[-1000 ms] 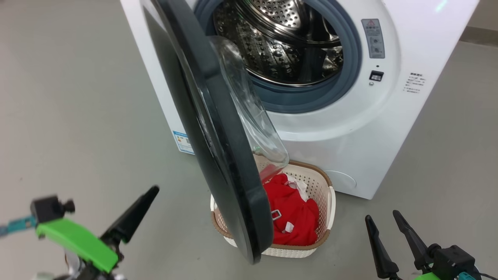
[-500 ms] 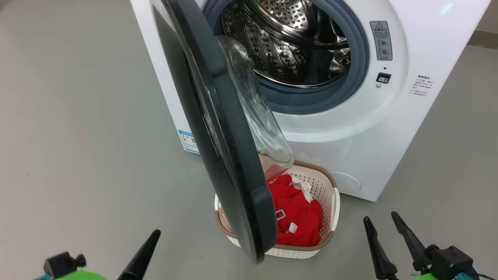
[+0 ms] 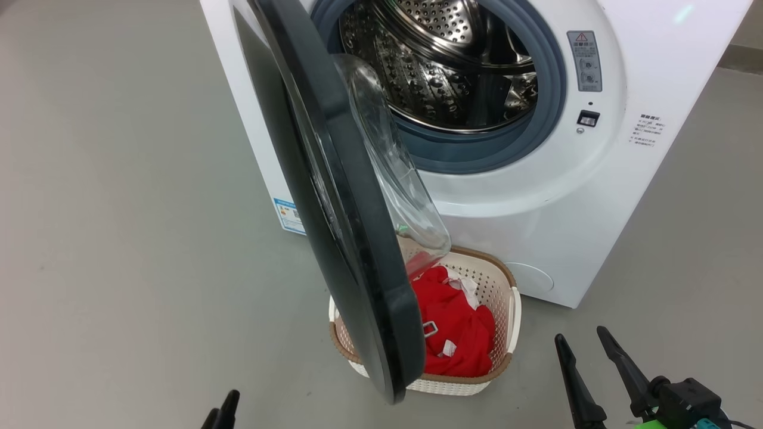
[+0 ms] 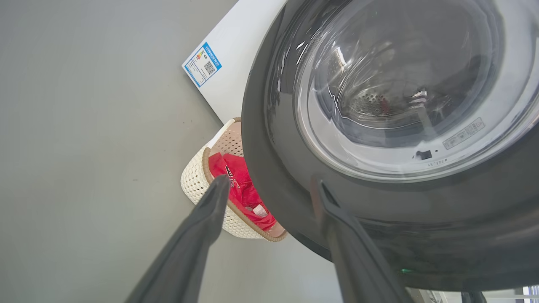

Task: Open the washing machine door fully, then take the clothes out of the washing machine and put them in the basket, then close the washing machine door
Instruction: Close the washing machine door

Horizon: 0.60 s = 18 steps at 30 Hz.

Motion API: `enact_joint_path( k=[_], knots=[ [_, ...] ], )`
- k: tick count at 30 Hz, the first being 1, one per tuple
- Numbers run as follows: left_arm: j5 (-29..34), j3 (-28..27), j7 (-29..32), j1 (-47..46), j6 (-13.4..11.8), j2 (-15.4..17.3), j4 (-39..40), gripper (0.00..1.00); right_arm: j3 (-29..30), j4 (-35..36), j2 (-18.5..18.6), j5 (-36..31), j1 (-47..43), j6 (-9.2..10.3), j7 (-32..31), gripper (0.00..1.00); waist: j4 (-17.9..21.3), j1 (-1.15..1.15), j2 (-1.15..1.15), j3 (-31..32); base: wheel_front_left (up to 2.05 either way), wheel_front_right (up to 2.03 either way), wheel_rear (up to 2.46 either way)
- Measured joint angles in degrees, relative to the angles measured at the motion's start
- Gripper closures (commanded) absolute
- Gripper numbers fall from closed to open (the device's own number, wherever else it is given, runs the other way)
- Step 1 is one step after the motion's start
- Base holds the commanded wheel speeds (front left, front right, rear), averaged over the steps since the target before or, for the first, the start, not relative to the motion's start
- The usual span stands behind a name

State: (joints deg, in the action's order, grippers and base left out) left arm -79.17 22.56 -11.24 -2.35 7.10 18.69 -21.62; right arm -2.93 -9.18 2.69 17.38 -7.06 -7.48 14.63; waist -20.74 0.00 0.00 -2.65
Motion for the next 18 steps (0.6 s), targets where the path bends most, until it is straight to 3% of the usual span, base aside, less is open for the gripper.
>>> enact_joint_path(
  k=[8,18],
  knots=[
    [9.14,1.78,-3.04,-0.49,0.00,-0.30,-5.47,0.00,-0.09,-0.11,0.02,0.00,0.00,0.00,0.00,0.00,0.00,0.00,0.00,-0.01,0.00,0.00,0.00],
    [36.35,-8.13,-3.04,-0.30,0.03,-6.64,-3.98,0.00,-0.31,-0.21,0.02,0.00,0.00,0.00,0.00,0.00,-0.11,0.00,0.00,-0.12,0.00,0.00,0.00]
  ],
)
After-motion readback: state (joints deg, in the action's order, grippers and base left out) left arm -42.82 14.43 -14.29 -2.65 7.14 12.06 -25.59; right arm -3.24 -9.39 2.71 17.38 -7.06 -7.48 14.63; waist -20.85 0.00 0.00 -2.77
